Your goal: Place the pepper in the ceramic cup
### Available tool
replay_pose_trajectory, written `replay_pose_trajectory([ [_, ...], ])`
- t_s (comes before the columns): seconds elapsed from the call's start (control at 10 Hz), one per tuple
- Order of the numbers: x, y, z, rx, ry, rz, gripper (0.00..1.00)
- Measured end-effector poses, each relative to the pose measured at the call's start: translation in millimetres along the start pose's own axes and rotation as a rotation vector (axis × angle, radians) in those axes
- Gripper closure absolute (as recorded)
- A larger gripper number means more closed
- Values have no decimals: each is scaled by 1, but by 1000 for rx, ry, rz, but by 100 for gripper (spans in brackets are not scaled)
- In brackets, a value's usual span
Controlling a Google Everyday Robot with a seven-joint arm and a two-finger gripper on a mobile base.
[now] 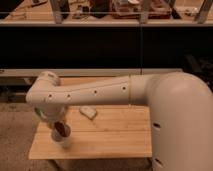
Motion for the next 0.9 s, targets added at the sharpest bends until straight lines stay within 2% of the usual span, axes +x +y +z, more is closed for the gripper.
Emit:
replay_pose_trajectory([
  [0.1,-1,-2,-1,1,-19,-10,97],
  [0.2,-4,-4,-1,4,-46,-23,100],
  [0.4,-8,-6,0,33,-84,-40,100],
  [0.7,-15,-9,1,81,-105,-64,100],
  [0.9,-16,-8,1,96,-110,-66,100],
])
